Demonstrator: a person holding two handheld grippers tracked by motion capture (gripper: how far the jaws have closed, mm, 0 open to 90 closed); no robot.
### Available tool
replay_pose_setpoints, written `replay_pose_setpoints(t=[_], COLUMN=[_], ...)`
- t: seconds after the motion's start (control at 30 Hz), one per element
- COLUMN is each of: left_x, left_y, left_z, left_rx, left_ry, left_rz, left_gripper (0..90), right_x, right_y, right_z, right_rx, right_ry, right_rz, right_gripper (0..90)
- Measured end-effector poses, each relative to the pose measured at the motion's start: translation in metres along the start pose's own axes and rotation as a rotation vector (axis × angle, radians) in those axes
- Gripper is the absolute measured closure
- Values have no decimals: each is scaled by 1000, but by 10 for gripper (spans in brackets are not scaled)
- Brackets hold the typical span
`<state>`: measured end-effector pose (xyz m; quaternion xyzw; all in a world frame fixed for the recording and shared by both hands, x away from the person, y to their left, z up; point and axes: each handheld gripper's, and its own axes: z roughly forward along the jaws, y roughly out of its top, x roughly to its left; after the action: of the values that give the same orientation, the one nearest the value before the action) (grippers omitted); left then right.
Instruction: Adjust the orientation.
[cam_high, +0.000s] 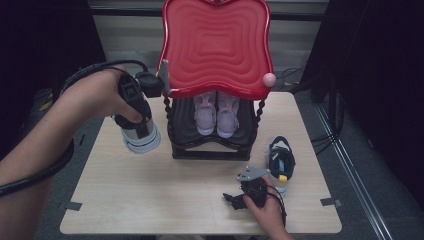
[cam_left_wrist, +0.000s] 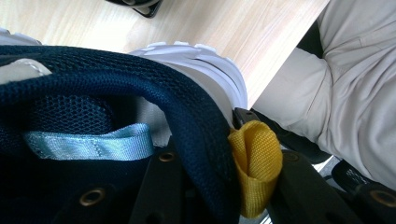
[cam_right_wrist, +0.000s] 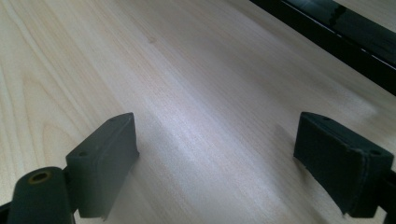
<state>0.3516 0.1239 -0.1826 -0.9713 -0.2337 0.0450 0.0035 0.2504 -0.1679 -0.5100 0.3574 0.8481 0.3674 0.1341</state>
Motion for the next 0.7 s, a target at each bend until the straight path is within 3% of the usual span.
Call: replay_pose_setpoints(t=[0.33, 0.7], left_x=[5, 7], left_y=[0, 9], left_z=[-30, -42], left_rx=[-36, -27], left_ry=[24, 16], left_rz=[-2, 20], left_gripper=[735, 734], right_x=[0, 0], right_y=[0, 0], right_z=[0, 0], right_rx=[0, 0], right_ry=[0, 0], right_rz=[-1, 1], right_gripper=[125, 125])
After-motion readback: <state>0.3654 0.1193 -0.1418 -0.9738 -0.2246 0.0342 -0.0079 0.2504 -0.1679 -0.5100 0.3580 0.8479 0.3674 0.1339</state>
